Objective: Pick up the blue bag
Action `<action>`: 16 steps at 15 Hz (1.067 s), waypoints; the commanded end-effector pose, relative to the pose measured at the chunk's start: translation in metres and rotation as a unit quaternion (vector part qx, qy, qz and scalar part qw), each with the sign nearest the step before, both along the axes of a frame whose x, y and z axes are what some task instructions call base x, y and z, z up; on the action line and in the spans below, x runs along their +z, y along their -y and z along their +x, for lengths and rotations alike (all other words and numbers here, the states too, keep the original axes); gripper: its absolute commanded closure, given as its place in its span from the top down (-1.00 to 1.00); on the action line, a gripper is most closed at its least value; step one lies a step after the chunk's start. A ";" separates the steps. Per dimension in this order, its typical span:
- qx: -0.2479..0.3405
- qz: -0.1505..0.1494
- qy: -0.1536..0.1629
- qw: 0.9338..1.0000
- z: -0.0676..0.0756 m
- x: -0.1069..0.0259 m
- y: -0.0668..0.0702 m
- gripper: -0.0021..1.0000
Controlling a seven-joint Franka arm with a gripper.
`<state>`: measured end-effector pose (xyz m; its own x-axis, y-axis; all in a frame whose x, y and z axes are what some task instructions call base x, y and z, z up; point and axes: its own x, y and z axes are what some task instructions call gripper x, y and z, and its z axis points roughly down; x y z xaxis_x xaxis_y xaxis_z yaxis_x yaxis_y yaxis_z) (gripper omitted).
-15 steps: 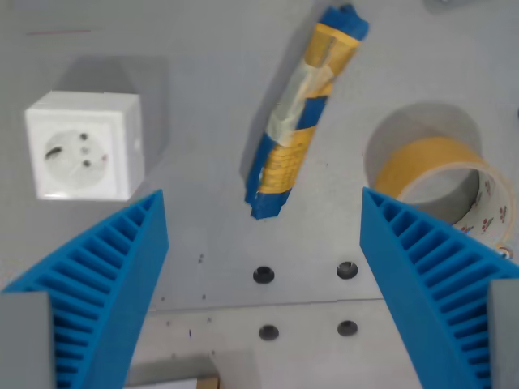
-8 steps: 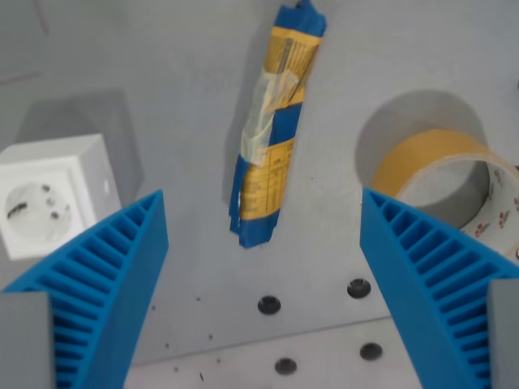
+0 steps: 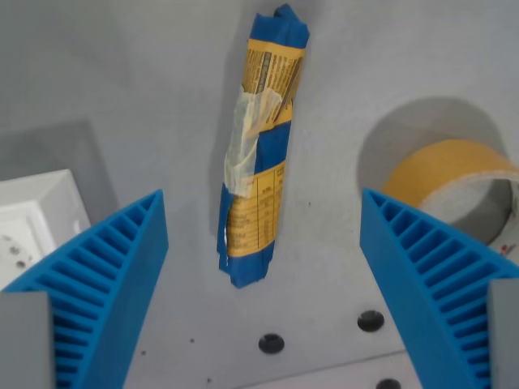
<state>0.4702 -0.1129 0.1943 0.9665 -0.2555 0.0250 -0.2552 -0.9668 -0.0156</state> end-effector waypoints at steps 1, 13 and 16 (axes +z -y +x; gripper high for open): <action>-0.014 0.005 0.058 0.998 -0.004 -0.014 -0.002 1.00; -0.009 0.008 0.060 0.998 -0.005 -0.039 -0.003 -1.00; -0.009 0.008 0.060 0.998 -0.005 -0.039 -0.003 -1.00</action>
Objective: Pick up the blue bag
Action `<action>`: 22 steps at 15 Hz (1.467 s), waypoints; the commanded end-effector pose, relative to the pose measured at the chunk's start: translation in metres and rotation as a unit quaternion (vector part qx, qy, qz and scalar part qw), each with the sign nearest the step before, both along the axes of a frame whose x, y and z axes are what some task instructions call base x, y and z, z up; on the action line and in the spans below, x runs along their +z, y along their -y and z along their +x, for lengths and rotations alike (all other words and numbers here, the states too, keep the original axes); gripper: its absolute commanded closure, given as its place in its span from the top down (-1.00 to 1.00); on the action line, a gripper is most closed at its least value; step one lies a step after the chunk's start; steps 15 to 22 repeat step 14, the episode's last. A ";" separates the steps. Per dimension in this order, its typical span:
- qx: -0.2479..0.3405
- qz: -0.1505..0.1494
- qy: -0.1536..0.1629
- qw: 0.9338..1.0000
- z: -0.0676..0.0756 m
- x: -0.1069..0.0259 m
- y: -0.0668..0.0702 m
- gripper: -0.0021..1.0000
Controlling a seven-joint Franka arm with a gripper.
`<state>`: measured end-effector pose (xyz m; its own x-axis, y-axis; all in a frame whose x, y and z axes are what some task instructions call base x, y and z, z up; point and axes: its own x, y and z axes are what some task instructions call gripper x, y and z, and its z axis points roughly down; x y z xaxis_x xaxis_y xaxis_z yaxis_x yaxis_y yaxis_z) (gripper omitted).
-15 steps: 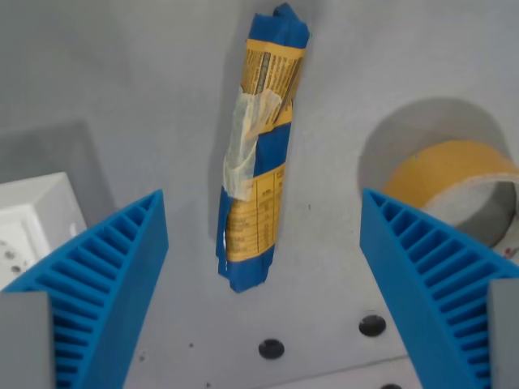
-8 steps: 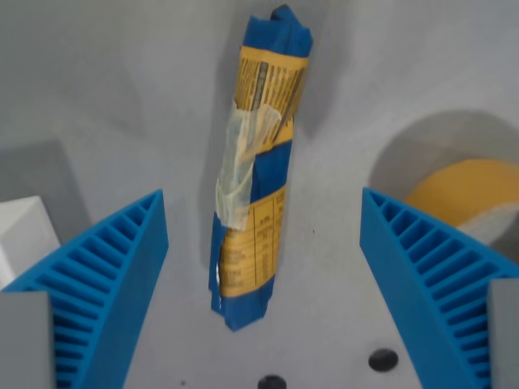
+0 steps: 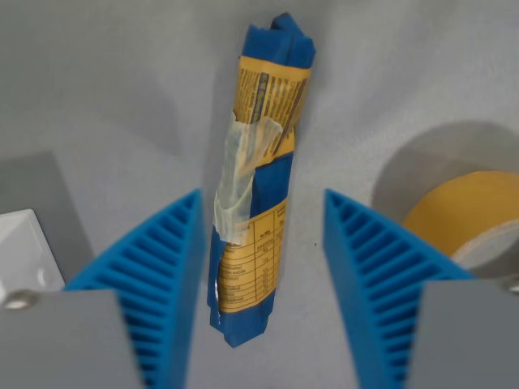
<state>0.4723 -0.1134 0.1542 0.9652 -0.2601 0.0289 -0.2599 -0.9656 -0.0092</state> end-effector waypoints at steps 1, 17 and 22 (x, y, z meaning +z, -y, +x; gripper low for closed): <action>-0.007 0.012 0.059 0.998 -0.007 0.001 -0.004 -1.00; -0.007 0.012 0.040 0.999 -0.011 0.036 -0.002 -1.00; -0.007 0.012 0.040 0.999 -0.011 0.036 -0.002 -1.00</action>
